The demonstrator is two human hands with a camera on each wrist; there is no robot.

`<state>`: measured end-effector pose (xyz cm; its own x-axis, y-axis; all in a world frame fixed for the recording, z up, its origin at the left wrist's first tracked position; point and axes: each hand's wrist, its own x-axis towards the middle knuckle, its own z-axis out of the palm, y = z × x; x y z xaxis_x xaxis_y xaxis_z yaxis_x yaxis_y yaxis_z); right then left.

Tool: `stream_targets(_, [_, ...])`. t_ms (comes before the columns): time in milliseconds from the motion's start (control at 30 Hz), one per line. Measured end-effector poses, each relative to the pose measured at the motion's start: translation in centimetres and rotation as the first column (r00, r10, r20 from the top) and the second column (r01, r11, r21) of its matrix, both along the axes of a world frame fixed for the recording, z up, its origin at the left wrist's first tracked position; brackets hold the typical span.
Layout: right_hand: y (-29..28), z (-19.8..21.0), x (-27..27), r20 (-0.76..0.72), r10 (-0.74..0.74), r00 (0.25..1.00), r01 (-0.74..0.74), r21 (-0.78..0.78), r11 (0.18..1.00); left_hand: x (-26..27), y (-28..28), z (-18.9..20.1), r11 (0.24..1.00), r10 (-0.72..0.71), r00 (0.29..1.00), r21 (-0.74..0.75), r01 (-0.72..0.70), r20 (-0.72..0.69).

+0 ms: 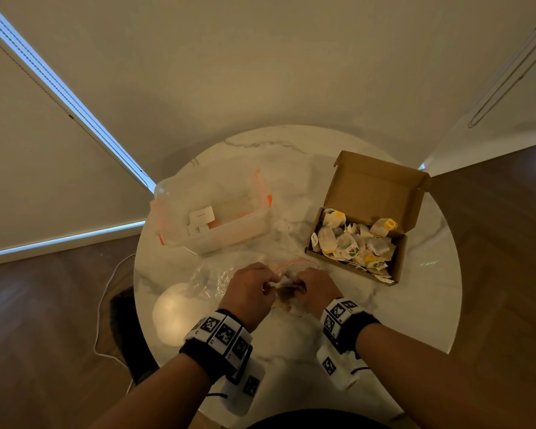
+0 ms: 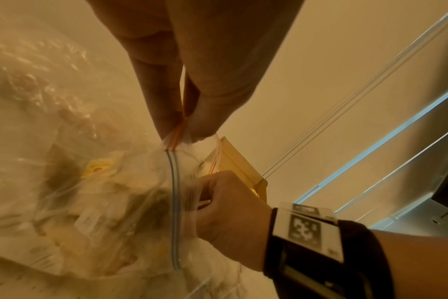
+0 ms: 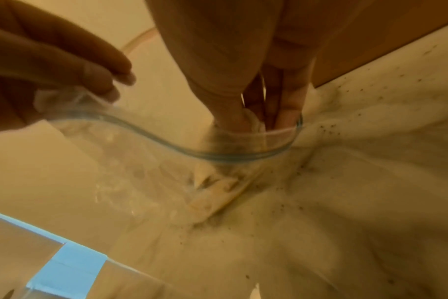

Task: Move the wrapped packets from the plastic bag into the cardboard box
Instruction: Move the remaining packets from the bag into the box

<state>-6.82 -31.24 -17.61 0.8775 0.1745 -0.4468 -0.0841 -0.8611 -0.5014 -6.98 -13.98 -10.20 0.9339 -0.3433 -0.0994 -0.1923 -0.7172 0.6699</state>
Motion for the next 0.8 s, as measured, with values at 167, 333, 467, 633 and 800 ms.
stream_targets(167, [-1.7, 3.5, -1.4, 0.108, -0.115, 0.987, 0.093, 0.192, 0.977, 0.3, 0.6, -0.4, 0.996, 0.087, 0.996, 0.035, -0.088, 0.010])
stream_targets(333, [-3.6, 9.1, -1.2, 0.164, -0.165, 0.973, 0.096, 0.363, 0.927, 0.3, 1.4, -0.2, 0.992, 0.102, 0.994, 0.081, -0.100, -0.028])
stream_targets(467, [-4.9, 14.2, -0.3, 0.166, -0.183, 0.969, 0.087, 0.464, 0.882, 0.1, 1.3, 0.4, 0.996, 0.029, 0.993, 0.088, -0.019, -0.113])
stream_targets(633, [-5.5, 18.1, 0.4, 0.078, -0.241, 0.967, 0.152, 0.581, 0.799, 0.5, 0.7, 3.0, 0.971, -0.048, 0.988, -0.238, 0.012, -0.147])
stream_targets(800, [-4.7, 20.1, 0.5, -0.017, -0.245, 0.969, 0.190, 0.686, 0.702, 0.6, -1.1, 7.5, 0.661, -0.360, 0.828, -0.744, -0.098, -0.430])
